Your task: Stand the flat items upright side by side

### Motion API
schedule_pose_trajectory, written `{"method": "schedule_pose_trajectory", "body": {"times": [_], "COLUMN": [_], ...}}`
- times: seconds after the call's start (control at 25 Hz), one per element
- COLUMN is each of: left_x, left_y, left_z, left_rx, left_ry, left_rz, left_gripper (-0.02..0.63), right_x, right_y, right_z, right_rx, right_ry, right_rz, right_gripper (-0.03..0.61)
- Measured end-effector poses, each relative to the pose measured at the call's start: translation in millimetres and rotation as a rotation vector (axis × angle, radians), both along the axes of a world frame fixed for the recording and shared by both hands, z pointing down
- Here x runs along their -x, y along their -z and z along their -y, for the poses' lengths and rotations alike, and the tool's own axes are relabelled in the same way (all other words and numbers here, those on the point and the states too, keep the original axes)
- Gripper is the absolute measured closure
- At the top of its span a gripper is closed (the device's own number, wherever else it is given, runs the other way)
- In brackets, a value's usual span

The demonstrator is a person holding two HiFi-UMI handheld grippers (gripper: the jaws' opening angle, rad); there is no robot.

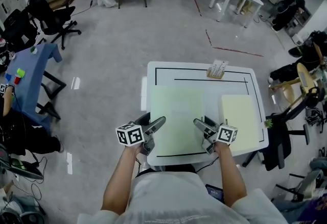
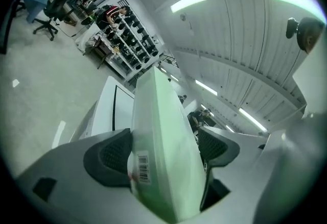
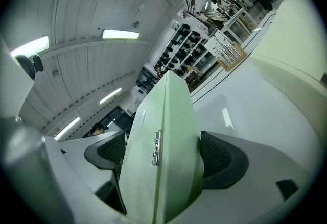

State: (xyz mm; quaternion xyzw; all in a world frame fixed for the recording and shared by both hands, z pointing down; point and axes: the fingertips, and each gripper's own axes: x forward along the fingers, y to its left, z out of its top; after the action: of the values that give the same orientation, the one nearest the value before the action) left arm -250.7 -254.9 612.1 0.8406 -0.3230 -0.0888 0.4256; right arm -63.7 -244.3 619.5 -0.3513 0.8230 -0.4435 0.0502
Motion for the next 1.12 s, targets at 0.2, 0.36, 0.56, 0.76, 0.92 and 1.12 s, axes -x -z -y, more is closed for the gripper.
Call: {"method": "schedule_pose_trajectory", "body": {"times": [0.2,0.36,0.56,0.76,0.92,1.12], "left_x": [7.1,8.7,9.4,12.7,14.0,9.6], "left_y": [1.5,-4.3,-15.4,-24.8,-14.8,-4.1], "left_z": [4.3,4.0,2.1,-3.2,-4.2,-7.8], "left_rx": [0.019,0.079,0.177,0.255,0.223,0.204], "left_ry": [0.057,0.084,0.112,0.118,0.056,-0.037], "left_rz": [-0.076,-0.158,-0.194,-0.247,-0.278,-0.281], "left_gripper": [0.207,0.213,0.215,0.220,0.285,0.285], "right_x": [5.0,-2.3,-9.7,1.3,-4.1,4.3], "right_y": [8.8,6.1,4.3,2.2,-7.1,1.2], "right_z": [-3.6,-2.7,-6.3,-9.4,-19.2,-23.3], "right_rx": [0.016,0.030,0.087,0.129,0.147,0.120], "right_ry": [-0.006,-0.042,-0.042,-0.001,0.011,0.064], "right_rz": [0.097,0.114,0.132,0.106,0.041,0.069], "right_gripper": [0.124,0.125,0.131,0.198,0.201,0.201]}}
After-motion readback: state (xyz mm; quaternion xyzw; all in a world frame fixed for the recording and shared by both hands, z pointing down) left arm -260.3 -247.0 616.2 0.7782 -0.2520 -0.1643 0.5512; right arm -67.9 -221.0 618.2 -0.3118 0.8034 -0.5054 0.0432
